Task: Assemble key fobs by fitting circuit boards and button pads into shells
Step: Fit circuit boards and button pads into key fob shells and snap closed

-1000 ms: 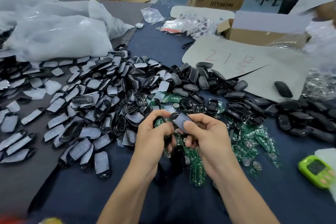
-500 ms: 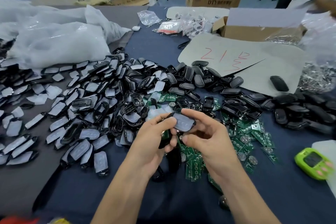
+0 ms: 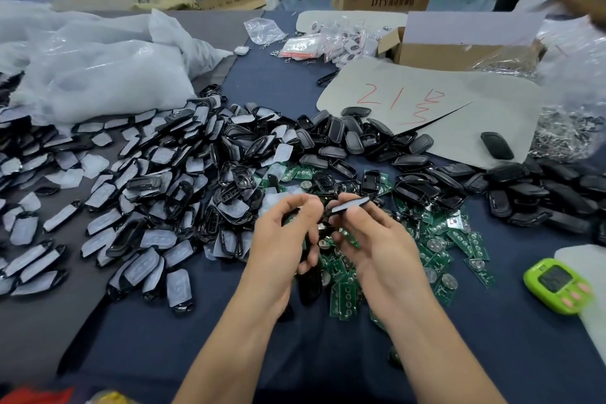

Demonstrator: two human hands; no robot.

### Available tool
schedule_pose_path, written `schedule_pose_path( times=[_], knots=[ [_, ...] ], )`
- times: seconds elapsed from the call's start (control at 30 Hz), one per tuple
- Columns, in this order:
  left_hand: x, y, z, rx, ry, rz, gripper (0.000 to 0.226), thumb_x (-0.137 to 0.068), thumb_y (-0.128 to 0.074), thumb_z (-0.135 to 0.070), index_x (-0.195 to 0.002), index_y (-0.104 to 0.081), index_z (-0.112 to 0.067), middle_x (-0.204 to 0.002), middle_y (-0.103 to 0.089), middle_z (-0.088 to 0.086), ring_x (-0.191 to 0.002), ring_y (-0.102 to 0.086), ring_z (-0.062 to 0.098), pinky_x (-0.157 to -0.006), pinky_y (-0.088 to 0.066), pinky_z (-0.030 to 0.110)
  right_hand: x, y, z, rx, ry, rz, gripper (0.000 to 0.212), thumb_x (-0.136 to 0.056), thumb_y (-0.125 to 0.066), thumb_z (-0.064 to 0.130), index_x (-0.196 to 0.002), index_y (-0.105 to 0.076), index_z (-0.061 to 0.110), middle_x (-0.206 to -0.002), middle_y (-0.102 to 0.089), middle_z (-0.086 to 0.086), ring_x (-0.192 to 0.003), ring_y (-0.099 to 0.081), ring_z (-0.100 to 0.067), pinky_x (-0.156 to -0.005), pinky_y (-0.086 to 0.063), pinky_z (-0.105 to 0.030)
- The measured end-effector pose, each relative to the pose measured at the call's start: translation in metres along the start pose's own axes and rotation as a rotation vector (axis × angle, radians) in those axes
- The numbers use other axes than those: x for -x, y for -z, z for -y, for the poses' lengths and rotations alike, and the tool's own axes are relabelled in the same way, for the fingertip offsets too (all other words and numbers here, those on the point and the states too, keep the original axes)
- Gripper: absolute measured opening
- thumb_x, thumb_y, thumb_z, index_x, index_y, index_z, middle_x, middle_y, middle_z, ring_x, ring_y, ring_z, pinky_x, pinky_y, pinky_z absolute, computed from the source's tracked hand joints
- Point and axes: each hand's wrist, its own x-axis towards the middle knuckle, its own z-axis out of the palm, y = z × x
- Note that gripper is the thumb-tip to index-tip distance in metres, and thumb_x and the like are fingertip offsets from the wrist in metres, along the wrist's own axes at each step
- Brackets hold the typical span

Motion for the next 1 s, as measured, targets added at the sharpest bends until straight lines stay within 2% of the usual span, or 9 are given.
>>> schedule_pose_path(
  times=[0.07, 0.17, 0.23, 0.33, 0.53, 0.67, 0.8, 0.9, 1.0],
  knots=[
    [0.000, 0.005, 0.003, -0.301, -0.144, -0.010, 0.030, -0.069, -0.079, -0.043, -0.098, -0.074, -0.043, -0.058, -0.060, -0.012, -0.047, -0.048, 0.010, -0.044, -0.039, 0.022, -0.002, 0.002, 0.003, 0.039, -0.085, -0.038, 0.015, -0.098, -0.064, 0.010, -0.105, -0.077, 0.008, -0.109, -0.077, -0.017, -0.091, -0.071, -0.021, -0.078, -0.059, -0.035],
    [-0.002, 0.003, 0.007, -0.551, -0.254, -0.080, 0.018, -0.074, -0.081, -0.035, -0.088, -0.077, -0.046, -0.066, -0.070, -0.021, -0.055, -0.059, -0.002, -0.053, -0.045, 0.015, -0.003, 0.001, 0.002, 0.122, -0.097, -0.036, 0.011, -0.096, -0.067, 0.009, -0.101, -0.074, 0.002, -0.096, -0.076, -0.012, -0.086, -0.072, -0.021, -0.078, -0.060, -0.035],
    [-0.002, -0.001, 0.007, -0.324, -0.160, -0.125, 0.015, -0.085, -0.080, -0.021, -0.078, -0.078, -0.034, -0.054, -0.062, -0.013, -0.042, -0.049, 0.005, -0.041, -0.037, 0.017, -0.002, -0.002, 0.001, 0.140, -0.076, -0.047, 0.009, -0.096, -0.066, 0.004, -0.093, -0.075, 0.004, -0.090, -0.074, -0.011, -0.080, -0.070, -0.020, -0.075, -0.061, -0.033],
    [-0.004, 0.003, 0.002, 0.055, 0.102, -0.102, 0.033, -0.094, -0.071, -0.013, -0.064, -0.076, -0.024, -0.052, -0.050, -0.001, -0.033, -0.036, 0.011, -0.031, -0.022, 0.015, -0.001, 0.000, -0.002, 0.149, -0.046, -0.028, 0.015, -0.098, -0.062, -0.002, -0.095, -0.076, 0.000, -0.081, -0.072, -0.015, -0.067, -0.064, -0.018, -0.063, -0.058, -0.026],
    [-0.005, 0.008, 0.001, 0.127, 0.221, -0.090, 0.035, -0.096, -0.067, -0.016, -0.063, -0.057, -0.017, -0.054, -0.048, -0.001, -0.033, -0.034, 0.010, -0.031, -0.015, 0.018, -0.001, -0.002, -0.008, 0.127, 0.006, -0.089, 0.011, -0.092, -0.069, -0.006, -0.096, -0.076, 0.002, -0.079, -0.073, -0.015, -0.064, -0.067, -0.020, -0.059, -0.057, -0.024],
    [-0.004, -0.001, 0.008, 0.011, 0.030, -0.270, 0.026, -0.089, -0.076, -0.012, -0.065, -0.074, -0.020, -0.051, -0.053, 0.001, -0.036, -0.037, 0.013, -0.035, -0.028, 0.020, -0.003, -0.007, -0.015, 0.249, 0.134, -0.188, 0.014, -0.088, -0.078, 0.008, -0.100, -0.078, 0.016, -0.088, -0.080, -0.007, -0.080, -0.078, -0.021, -0.075, -0.063, -0.036],
    [0.000, -0.014, 0.011, -0.276, -0.277, -0.358, 0.027, -0.083, -0.082, -0.018, -0.074, -0.078, -0.043, -0.058, -0.069, -0.015, -0.049, -0.058, -0.001, -0.050, -0.043, 0.014, -0.002, -0.020, -0.019, 0.351, 0.139, -0.188, 0.048, -0.066, -0.077, 0.044, -0.111, -0.074, 0.029, -0.101, -0.080, 0.007, -0.097, -0.076, -0.012, -0.091, -0.060, -0.041],
    [0.002, -0.018, 0.016, -0.380, -0.376, -0.315, 0.036, -0.084, -0.080, -0.018, -0.073, -0.076, -0.053, -0.070, -0.074, -0.023, -0.065, -0.068, -0.007, -0.059, -0.045, 0.005, -0.005, -0.022, -0.022, 0.320, 0.150, -0.264, 0.051, -0.078, -0.082, 0.030, -0.127, -0.071, 0.023, -0.102, -0.079, 0.005, -0.099, -0.075, -0.011, -0.088, -0.062, -0.038],
    [0.000, -0.015, 0.019, -0.368, -0.346, -0.218, 0.021, -0.084, -0.080, -0.016, -0.081, -0.082, -0.037, -0.074, -0.076, -0.019, -0.070, -0.071, -0.004, -0.063, -0.049, 0.008, -0.010, -0.018, -0.018, 0.172, 0.106, -0.277, 0.036, -0.090, -0.077, 0.006, -0.125, -0.072, 0.012, -0.098, -0.080, -0.002, -0.089, -0.076, -0.014, -0.073, -0.060, -0.026]
  ],
)
